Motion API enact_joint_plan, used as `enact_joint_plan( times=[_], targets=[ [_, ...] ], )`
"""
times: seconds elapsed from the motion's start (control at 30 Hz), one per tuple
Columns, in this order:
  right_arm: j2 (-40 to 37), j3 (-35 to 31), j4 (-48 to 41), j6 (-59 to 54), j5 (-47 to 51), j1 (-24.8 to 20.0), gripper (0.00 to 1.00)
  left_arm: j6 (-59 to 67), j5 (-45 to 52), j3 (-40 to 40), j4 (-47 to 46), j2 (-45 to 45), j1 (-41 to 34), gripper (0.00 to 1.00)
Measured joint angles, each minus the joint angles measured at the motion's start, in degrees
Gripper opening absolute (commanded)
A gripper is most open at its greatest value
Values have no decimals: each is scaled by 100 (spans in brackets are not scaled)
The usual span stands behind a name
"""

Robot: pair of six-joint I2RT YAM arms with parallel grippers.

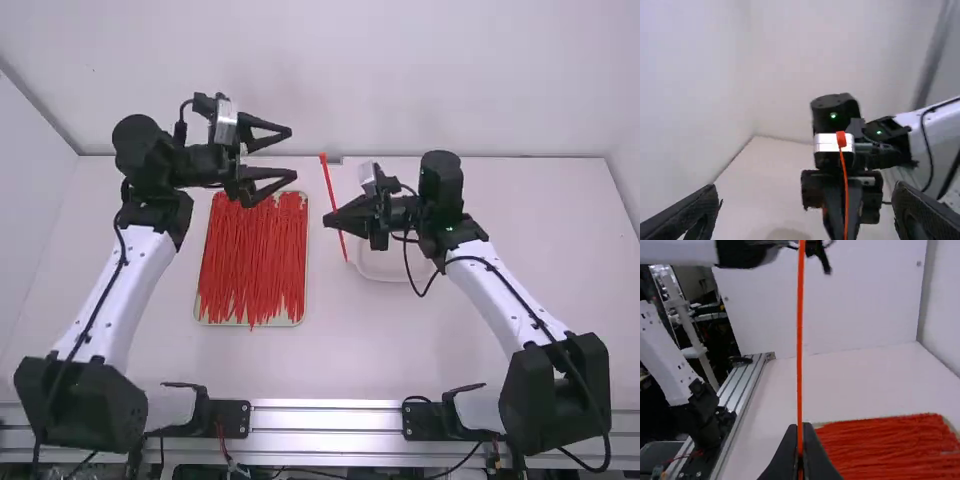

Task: Fasten the cable tie

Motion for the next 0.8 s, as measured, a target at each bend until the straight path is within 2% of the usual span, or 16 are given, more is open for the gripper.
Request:
enact_joint_plan(
  times=[0.17, 0.3, 0.57, 0.73, 0.8],
  targets=[
    [2, 0, 627, 214, -35, 24, 0, -953, 520, 87, 1449, 415, -44, 88],
    [0, 0, 1025, 424, -24, 44, 0, -1464, 691, 87, 2076, 522, -240, 87],
    [2, 0, 1456, 811, 498, 332, 0, -1937, 452, 92, 2286, 527, -540, 85],
    [2, 0, 1709, 907, 595, 420, 0, -2214, 243, 92, 2524, 527, -533, 79],
    [2, 0, 1779, 953, 664, 420, 0, -2304, 208, 92, 2675, 527, -533, 73]
  ],
)
